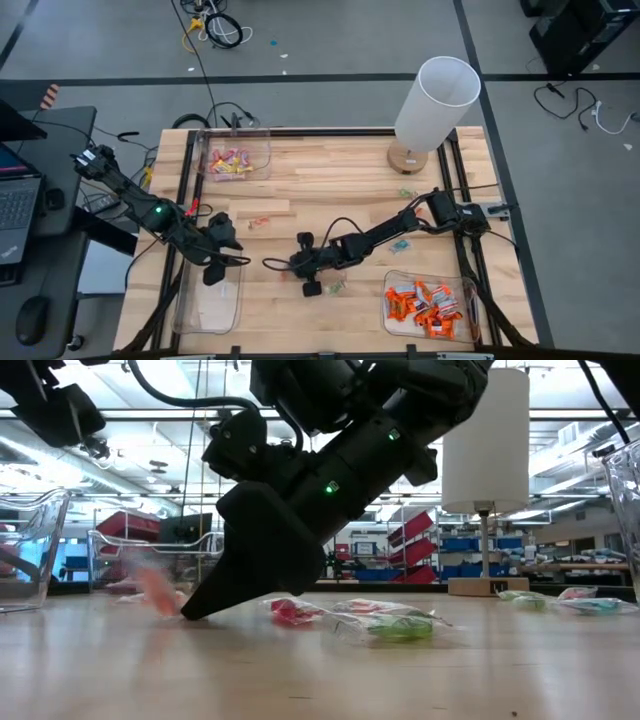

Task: Sort candy
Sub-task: Put the orange gummy into the bottom left transparent bin

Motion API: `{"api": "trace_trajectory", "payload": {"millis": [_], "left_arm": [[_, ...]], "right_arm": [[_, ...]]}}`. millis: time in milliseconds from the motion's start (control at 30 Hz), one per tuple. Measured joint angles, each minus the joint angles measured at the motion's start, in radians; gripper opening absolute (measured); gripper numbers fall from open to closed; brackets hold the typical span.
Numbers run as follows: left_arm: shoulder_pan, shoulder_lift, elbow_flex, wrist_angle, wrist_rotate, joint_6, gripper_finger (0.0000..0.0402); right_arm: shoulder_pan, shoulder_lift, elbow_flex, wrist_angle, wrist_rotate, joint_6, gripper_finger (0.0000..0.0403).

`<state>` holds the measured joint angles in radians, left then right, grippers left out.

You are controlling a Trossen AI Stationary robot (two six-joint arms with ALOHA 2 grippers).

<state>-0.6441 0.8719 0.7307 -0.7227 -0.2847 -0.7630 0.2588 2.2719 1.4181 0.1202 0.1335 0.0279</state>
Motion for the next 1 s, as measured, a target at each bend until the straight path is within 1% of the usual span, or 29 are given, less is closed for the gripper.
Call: {"api": "trace_trajectory", "payload": {"millis": [67, 233, 300, 400, 533, 600, 667, 700, 733, 767, 833, 900, 1000], "left_arm": [[0.000, 0.000, 0.000, 0.001, -0.004, 0.000, 0.0212], [0.000, 0.000, 0.000, 0.040, -0.034, 0.001, 0.0212], [0.000, 0.000, 0.000, 0.072, -0.044, 0.008, 0.0212], [0.000, 0.005, 0.000, 0.158, -0.069, 0.059, 0.0212], [0.005, 0.013, 0.000, 0.295, -0.116, 0.149, 0.0212], [0.010, 0.018, 0.000, 0.337, -0.124, 0.180, 0.0212], [0.011, 0.019, 0.000, 0.350, -0.126, 0.183, 0.0212], [0.011, 0.019, 0.000, 0.350, -0.127, 0.182, 0.0212], [0.011, 0.020, 0.000, 0.349, -0.126, 0.180, 0.0212], [0.011, 0.022, 0.000, 0.346, -0.126, 0.177, 0.0212], [0.011, 0.025, 0.000, 0.344, -0.126, 0.158, 0.0212], [0.011, 0.035, 0.000, 0.345, -0.127, 0.152, 0.0212], [0.011, 0.055, 0.000, 0.338, -0.127, 0.151, 0.0212]], "right_arm": [[-0.001, -0.001, 0.000, -0.007, 0.000, 0.001, 0.0008], [-0.001, -0.006, -0.001, 0.004, 0.004, -0.029, 0.0001], [0.003, -0.014, -0.003, -0.001, 0.030, -0.040, 0.0000], [0.017, -0.044, -0.005, -0.018, 0.103, -0.090, 0.0000], [0.044, -0.103, -0.004, -0.042, 0.269, -0.217, 0.0000], [0.057, -0.130, -0.004, -0.053, 0.340, -0.286, 0.0000], [0.068, -0.148, -0.004, -0.052, 0.383, -0.341, 0.0000], [0.071, -0.154, -0.004, -0.046, 0.389, -0.357, 0.0000], [0.071, -0.160, -0.003, -0.047, 0.378, -0.359, 0.0000], [0.069, -0.164, -0.003, -0.050, 0.340, -0.337, 0.0000], [0.051, -0.165, -0.002, -0.044, 0.233, -0.231, 0.0000], [0.022, -0.164, -0.002, -0.060, 0.154, -0.116, 0.0000], [-0.016, -0.150, -0.002, -0.095, 0.109, 0.019, 0.0011]]}}
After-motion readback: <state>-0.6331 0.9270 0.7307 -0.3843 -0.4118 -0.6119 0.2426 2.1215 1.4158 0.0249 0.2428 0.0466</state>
